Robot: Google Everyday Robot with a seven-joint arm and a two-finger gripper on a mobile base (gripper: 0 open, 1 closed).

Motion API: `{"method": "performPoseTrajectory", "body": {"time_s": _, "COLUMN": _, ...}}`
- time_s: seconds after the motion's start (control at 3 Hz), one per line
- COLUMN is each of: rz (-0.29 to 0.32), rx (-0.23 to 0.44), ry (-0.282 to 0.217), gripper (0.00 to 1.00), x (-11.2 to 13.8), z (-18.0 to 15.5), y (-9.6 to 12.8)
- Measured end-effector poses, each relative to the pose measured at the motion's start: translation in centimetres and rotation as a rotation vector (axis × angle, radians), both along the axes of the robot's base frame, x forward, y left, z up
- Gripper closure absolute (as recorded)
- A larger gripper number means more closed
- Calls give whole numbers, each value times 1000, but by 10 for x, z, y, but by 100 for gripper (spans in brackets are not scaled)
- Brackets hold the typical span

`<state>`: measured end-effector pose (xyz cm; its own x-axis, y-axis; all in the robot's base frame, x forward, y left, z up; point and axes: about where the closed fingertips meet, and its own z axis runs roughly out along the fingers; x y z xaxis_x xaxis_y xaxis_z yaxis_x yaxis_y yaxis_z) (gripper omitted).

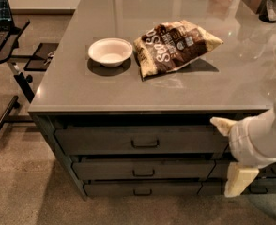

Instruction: Open top drawer

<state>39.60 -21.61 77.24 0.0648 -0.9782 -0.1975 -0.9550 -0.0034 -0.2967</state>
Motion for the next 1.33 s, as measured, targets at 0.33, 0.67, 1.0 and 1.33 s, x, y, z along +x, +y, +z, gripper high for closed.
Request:
{"method": "performPoseTrajectory", "body": {"time_s": 0.33, "rz": 15, "rx": -8, "ry": -75, "gripper": 0, "x": 6, "z": -31, "y": 4}}
{"method": "performPoseTrajectory", "body": {"time_s": 0.67, "rz": 15, "rx": 9, "ry": -164, "gripper": 0, "x": 20, "z": -55, "y": 9}}
{"method": "performPoseTrajectory", "body": {"time_s": 1.0, "rz": -2, "rx": 14, "ry": -252, "gripper": 0, "x": 40, "z": -43, "y": 9}}
{"method": "performPoseTrajectory", "body": {"time_s": 1.33, "rz": -2, "rx": 14, "ry": -252, "gripper": 0, "x": 40, "z": -43, "y": 9}}
